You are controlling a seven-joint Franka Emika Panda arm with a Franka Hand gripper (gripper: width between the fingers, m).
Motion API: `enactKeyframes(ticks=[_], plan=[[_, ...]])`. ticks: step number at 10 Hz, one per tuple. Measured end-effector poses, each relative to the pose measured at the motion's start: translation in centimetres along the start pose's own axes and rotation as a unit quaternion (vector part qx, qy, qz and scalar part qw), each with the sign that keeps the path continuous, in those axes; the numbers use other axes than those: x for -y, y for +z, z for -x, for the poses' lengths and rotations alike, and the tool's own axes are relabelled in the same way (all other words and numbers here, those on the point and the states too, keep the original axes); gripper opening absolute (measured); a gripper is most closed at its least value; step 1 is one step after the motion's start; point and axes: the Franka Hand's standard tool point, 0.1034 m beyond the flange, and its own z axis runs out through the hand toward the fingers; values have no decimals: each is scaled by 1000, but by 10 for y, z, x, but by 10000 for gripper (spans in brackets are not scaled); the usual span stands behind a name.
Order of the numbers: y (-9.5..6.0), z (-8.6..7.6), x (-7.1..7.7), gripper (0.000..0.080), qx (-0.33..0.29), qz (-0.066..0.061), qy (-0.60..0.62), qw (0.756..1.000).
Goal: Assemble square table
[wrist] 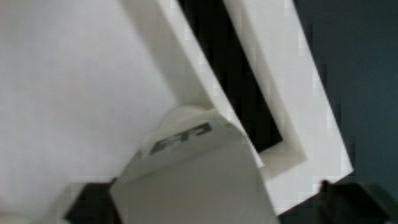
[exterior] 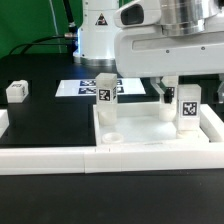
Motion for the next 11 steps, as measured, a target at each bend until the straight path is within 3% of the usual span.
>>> enactKeyframes(ticks=[1,2,6,7,8,10,11], plan=[[0,0,0,387,0,0,36,999],[1,1,0,292,0,0,68,998],[1,-1,-1,292,3,-6,218,976],[1,-4,-2,292,5,-10,295,956],[3,-5,-1,292,13,-24,382,924],[4,-9,2,292,36,-73,538,839],[4,-9,3,292,38,-73,557,827]])
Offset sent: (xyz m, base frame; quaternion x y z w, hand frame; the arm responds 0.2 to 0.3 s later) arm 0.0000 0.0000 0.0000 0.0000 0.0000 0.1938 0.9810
